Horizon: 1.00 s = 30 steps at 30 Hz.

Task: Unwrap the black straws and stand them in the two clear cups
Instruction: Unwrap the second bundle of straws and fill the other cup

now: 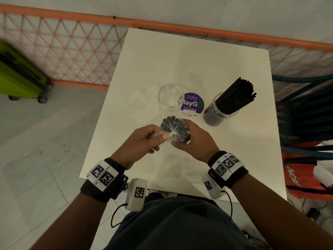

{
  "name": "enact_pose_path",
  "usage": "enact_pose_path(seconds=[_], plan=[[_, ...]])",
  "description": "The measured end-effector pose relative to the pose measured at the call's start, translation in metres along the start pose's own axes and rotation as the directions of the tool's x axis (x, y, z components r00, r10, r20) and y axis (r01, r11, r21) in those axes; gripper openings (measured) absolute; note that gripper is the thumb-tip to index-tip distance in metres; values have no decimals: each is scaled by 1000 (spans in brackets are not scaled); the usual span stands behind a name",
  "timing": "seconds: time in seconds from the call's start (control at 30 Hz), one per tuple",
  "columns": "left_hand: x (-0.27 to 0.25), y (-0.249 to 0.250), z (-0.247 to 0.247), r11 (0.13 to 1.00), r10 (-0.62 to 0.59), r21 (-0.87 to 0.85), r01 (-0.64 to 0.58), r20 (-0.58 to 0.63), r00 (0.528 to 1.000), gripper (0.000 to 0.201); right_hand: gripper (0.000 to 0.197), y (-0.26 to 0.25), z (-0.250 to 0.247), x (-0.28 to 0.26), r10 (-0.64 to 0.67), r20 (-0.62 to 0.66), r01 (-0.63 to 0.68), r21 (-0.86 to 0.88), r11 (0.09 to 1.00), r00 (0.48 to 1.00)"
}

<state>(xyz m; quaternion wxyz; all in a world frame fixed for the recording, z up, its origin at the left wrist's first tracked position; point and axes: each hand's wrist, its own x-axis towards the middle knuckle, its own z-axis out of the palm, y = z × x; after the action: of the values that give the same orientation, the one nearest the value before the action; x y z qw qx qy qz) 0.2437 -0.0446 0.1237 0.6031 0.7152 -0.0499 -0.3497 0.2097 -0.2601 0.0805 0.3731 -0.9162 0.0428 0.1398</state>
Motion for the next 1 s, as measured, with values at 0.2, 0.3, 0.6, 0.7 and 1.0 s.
enact_pose_path(seconds=[0.2,0.3,0.6,0.7,1.0], plan=[[-4,25,-8,969,192,-164,-187,17,981,28,75,-6,-8,-8,0,-10,0,45,999,1000],[-2,42,-4,959,272,-78,-273,-21,962,24,85,-11,-9,-11,-4,-80,7,40,999,997],[1,69,-1,899,427,143,-414,-69,902,15,72,-9,-24,-12,-28,-229,60,133,989,973],[0,74,-5,895,438,137,-425,-81,895,13,52,-2,-39,-17,43,-315,46,268,962,948],[7,79,-1,888,449,132,-440,-57,891,15,81,-13,-29,-26,-106,-172,128,127,984,979]])
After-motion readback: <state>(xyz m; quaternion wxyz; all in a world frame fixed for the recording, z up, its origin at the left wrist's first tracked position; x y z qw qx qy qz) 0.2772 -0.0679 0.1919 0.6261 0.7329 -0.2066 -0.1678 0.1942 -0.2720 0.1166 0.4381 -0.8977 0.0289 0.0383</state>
